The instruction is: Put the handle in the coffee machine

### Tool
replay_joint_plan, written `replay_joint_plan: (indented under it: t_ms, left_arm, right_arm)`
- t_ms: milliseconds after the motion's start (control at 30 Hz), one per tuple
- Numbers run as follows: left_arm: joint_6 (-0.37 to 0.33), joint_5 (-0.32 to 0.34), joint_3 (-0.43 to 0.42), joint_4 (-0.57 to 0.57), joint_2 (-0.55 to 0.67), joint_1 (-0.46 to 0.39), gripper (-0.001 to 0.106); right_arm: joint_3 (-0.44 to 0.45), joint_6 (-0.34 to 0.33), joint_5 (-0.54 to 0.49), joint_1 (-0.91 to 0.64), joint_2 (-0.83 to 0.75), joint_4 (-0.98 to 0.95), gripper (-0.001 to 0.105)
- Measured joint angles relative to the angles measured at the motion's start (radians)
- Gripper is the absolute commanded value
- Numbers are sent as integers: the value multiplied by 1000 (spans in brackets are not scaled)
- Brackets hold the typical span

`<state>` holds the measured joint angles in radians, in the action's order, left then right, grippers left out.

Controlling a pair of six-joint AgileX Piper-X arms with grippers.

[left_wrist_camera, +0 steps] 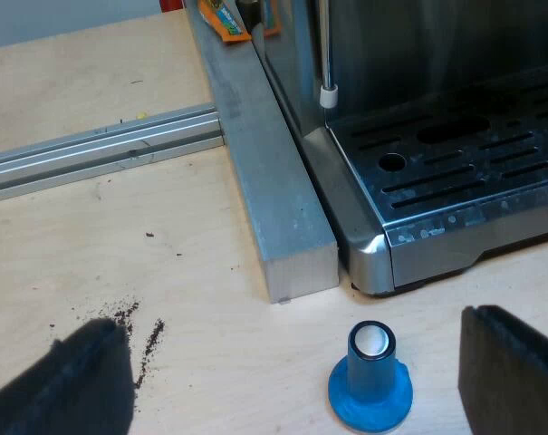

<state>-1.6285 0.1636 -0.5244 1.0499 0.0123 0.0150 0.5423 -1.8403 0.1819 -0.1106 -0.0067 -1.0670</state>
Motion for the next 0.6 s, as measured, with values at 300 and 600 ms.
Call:
replay_joint_plan:
  t_ms: [300, 600]
  left_arm:
    - [-52, 16, 0, -2, 0, 0, 74]
    - [-81, 82, -89, 99, -23, 89, 74]
  right_arm:
    - [0, 8, -7, 0, 0, 0, 70]
    - [113, 72, -44, 32, 121, -114, 70]
